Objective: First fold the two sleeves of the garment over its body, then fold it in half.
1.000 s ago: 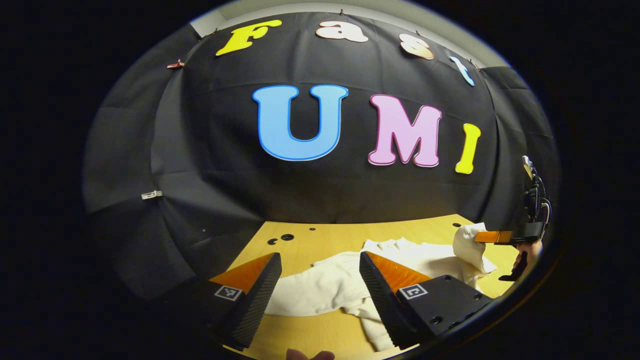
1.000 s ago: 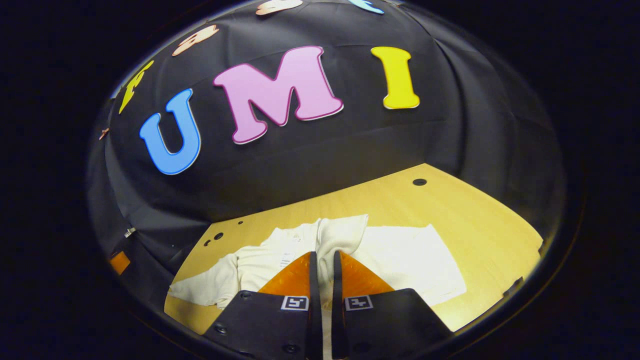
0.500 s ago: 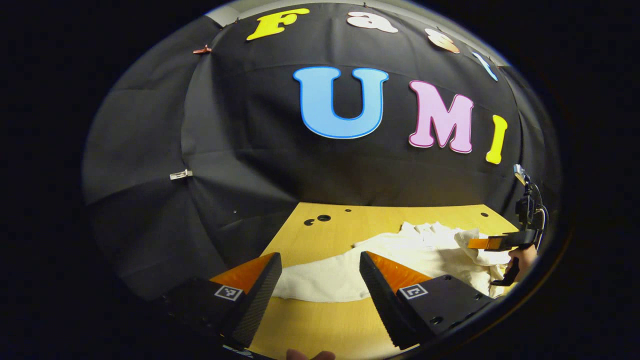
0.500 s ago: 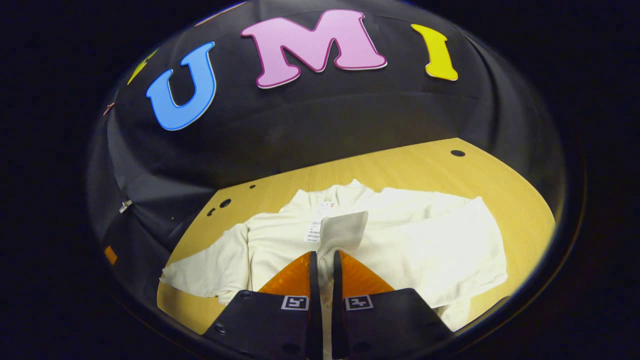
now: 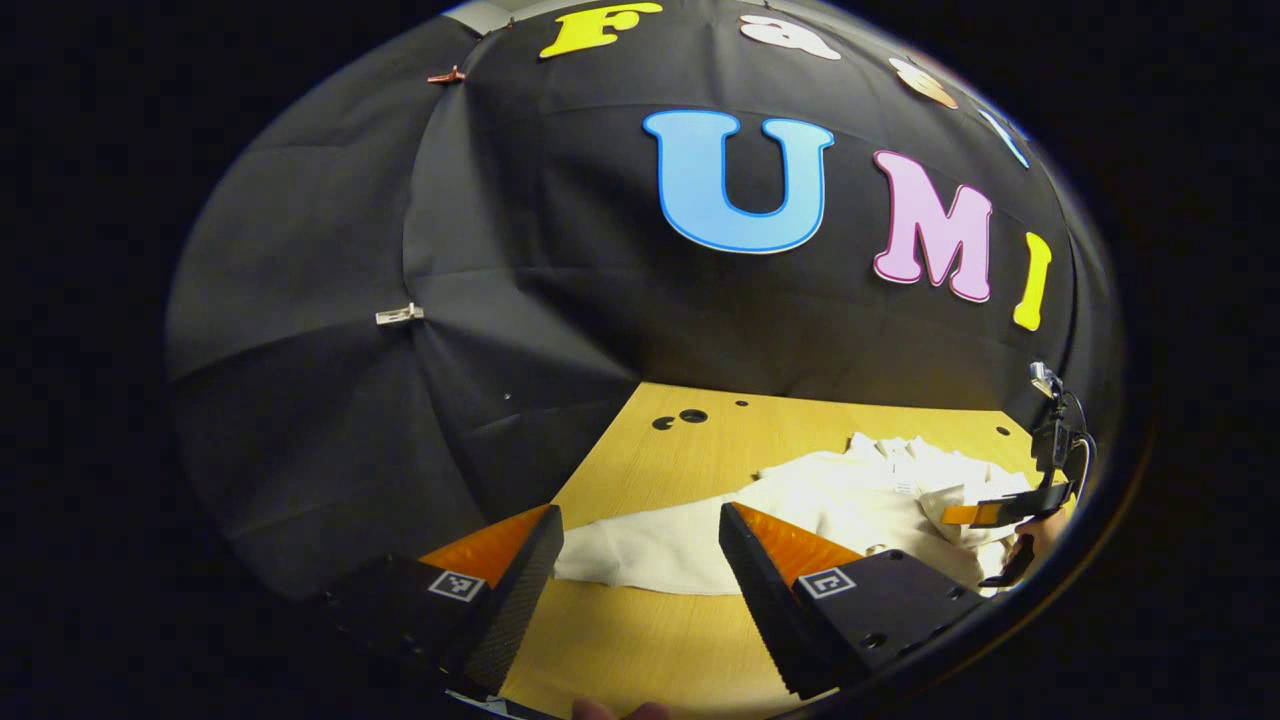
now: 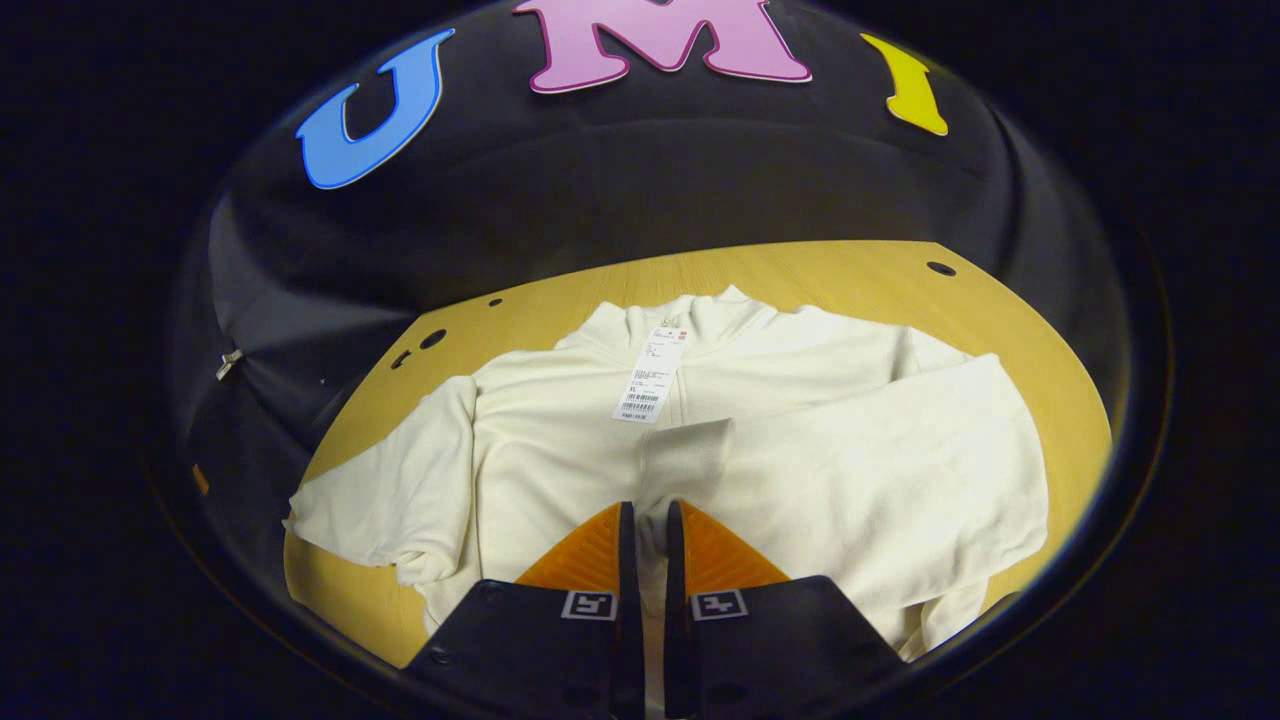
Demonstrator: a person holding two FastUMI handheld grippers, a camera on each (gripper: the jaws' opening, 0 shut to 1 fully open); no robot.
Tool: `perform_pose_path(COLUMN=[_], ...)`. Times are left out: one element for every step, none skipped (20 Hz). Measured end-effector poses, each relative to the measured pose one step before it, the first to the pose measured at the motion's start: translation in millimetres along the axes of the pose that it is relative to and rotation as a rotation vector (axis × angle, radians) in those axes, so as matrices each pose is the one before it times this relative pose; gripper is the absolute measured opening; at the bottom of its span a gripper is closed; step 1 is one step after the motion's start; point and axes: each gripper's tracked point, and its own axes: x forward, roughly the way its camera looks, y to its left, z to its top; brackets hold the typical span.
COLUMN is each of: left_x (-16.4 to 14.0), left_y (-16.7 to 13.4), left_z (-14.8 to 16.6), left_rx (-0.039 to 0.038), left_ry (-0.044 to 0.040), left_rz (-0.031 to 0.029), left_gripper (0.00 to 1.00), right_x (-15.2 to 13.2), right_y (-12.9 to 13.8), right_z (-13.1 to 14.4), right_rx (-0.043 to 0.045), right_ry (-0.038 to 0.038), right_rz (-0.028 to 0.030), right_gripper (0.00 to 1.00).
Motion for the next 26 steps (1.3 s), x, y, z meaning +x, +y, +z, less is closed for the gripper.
perform_pose_path(left_x=[2.61,3.16,2.71,4.01,4.05,3.5,4.17,4.28,4.48,3.34,4.01,3.55,4.73,5.01,4.73,4.99,5.44,3.6,6.99,7.35,7.11,4.96,6.75,6.61,4.86,5.45], left_y=[2.62,2.87,2.42,2.01,1.83,1.32,1.68,-0.43,-0.02,0.47,0.27,-0.16,-0.07,0.17,0.37,0.91,0.93,1.27,4.28,5.58,4.18,3.38,1.71,1.41,1.07,-0.2], left_z=[-2.77,-3.63,-1.82,-3.07,-2.59,-3.34,-1.37,-3.19,-0.89,-2.89,-1.26,-2.45,-2.19,-4.25,-3.54,-5.51,-4.16,-6.29,-3.09,-4.37,-2.6,-2.93,-1.87,-5.07,-3.66,-4.77], left_rx=[-0.00457,-0.00312,-0.0012,0.00078,0.00046,-0.00025,-0.00143,-0.00255,-0.00271,-0.00145,0.00048,0.00146,0.00351,0.0048,0.0021,-0.00114,-0.00408,-0.00345,-0.00125,0.0021,0.00591,0.00532,0.00578,0.00488,-0.00175,-0.0058], left_ry=[0.00773,0.00702,0.00603,0.00814,0.00644,0.00873,0.00743,0.00598,0.00644,0.00492,0.00662,0.00782,0.01011,0.01332,0.01469,0.01584,0.01703,0.01868,0.01541,0.01533,0.01668,0.01055,0.01571,0.01992,0.01945,0.02276], left_rz=[0.00463,0.00562,0.00435,0.0037,0.00362,0.00245,0.00228,0.00004,-0.001,-0.00177,-0.00053,-0.00242,-0.00073,-0.00034,0.00202,-0.00095,0.00418,0.00855,0.01328,0.01474,0.01243,0.00889,0.00306,0.00415,0.00282,-0.00264], left_gripper=[0.98,0.98,0.98,0.98,0.98,0.98,0.98,0.98,0.98,0.98,0.98,0.98,0.98,0.98,0.98,0.98,0.98,0.98,0.98,0.98,0.98,0.99,0.98,0.98,0.98,0.98], right_x=[0.41,0.22,-1.86,-1.65,-4.52,0.43,-2.35,-1.57,-3.47,-2.07,-4.32,-4.8,-6.11,-4.62,-6.41,-7.38,-7.49,-7.32,-7.73,-8.68,-7.42,-7.07,-6.12,-5.5,-5.46,-4.7], right_y=[1.17,1.49,3.1,6.19,4.17,3.54,2.65,6.4,4.42,1.23,0.45,0.37,0.22,-0.55,-1.66,-1.26,-1.53,-2.82,-3.89,-3.85,-4.33,-4.1,-4.74,-4.28,-3.88,-4.4], right_z=[-1.97,-2.32,-0.92,0.45,-1.3,-0.32,-1.25,-3.29,-2.09,-1.6,-0.51,-0.64,0.06,-0.83,-0.23,0.05,-0.31,-1.19,-0.44,-1.13,-1.48,-3.11,-2.72,-2.25,-1.97,-1.83], right_rx=[0.005,0.00726,0.01496,0.02219,0.01841,0.00799,0.00052,0.00325,-0.00199,-0.00527,-0.00676,-0.00533,-0.00373,-0.00415,-0.00494,-0.00337,-0.00099,-0.00247,-0.00537,-0.0072,-0.00522,-0.00359,0.00146,0.00514,0.00619,0.00652], right_ry=[0.01001,0.01169,0.00768,0.00087,0.00476,0.00632,0.00693,0.01014,0.00773,0.00346,0.00156,0.00052,0.00243,0.00287,0.00247,0.00078,0.00143,0.00006,-0.00236,-0.00351,-0.00158,0.00055,0.00257,0.00107,-0.00017,0.00005], right_rz=[0.00402,0.00921,0.01826,0.02138,0.01811,0.015,0.0136,0.01896,0.01281,0.00264,0.0014,0.00133,0.00296,0.00405,0.00338,0.0038,0.0048,0.00006,-0.00363,-0.0039,-0.00489,-0.00612,-0.00589,-0.00452,-0.00498,-0.00708], right_gripper=[0.13,0.17,0.19,0.23,0.25,0.31,0.34,0.36,0.39,0.46,0.46,0.46,0.46,0.47,0.34,0.48,0.48,0.48,0.48,0.49,0.49,0.48,0.48,0.48,0.48,0.48])
